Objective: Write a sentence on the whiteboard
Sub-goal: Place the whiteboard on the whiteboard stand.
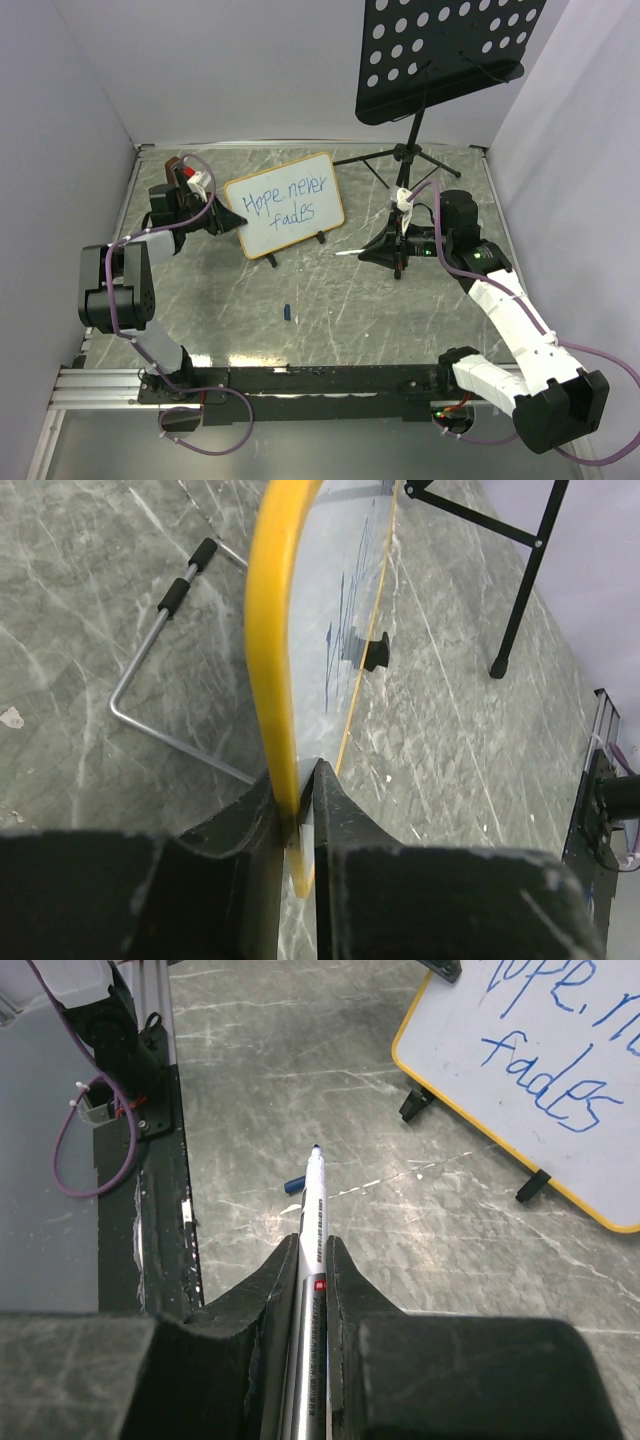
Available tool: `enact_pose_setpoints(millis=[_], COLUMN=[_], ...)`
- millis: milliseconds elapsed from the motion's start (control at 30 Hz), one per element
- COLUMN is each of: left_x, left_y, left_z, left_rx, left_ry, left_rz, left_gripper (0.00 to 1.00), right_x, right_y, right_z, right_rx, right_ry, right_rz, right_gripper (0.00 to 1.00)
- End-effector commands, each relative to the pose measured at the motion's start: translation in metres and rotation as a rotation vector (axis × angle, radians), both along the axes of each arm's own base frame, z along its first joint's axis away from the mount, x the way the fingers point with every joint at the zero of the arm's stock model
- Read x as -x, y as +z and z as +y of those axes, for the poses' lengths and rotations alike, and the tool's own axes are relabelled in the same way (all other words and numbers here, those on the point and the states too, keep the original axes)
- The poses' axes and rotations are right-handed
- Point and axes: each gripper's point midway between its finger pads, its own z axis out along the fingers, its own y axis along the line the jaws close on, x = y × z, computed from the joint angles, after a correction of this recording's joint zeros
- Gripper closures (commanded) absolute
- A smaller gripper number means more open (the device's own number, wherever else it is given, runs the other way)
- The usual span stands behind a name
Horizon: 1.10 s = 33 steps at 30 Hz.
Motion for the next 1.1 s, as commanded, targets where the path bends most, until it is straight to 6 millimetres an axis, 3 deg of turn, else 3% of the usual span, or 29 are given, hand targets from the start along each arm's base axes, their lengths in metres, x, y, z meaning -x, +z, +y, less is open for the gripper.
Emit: enact_pose_setpoints(millis=[0, 400, 600, 867, 1033, 1067], left_x=[-0.011, 0.005, 0.002, 0.001, 0.002, 0.002], left_y=[0.000, -0.031, -0.020, -0.013, 0.000, 0.002], left_z=[0.011, 0.023, 0.023, 0.023, 0.023, 0.025], left_rx=[-0.095, -0.176, -0.150, -0.146, -0.144, -0.142], left_ry=[0.018, 0.078, 0.104, 0.106, 0.109, 0.119], left_rz=[-0.063, 0.075, 0.057, 0.042, 0.012, 0.010], left_gripper=[0.86, 0.82, 0.68, 0.59, 0.44, 0.32], right_x=[0.001, 0.003, 0.004, 0.003, 0.002, 0.002], right_y=[0.009, 0.009, 0.011, 0.010, 0.009, 0.009], right_z=[0.000, 0.001, 0.001, 0.001, 0.001, 0.001], right_rx=[-0.022, -0.027, -0.029, -0.028, -0.027, -0.027], right_ry=[0.017, 0.030, 0.030, 0.028, 0.028, 0.026], right_rz=[-0.045, -0.034, -0.040, -0.036, -0.031, -0.031], right_gripper=[1.00, 1.00, 1.00, 1.00, 1.00, 1.00])
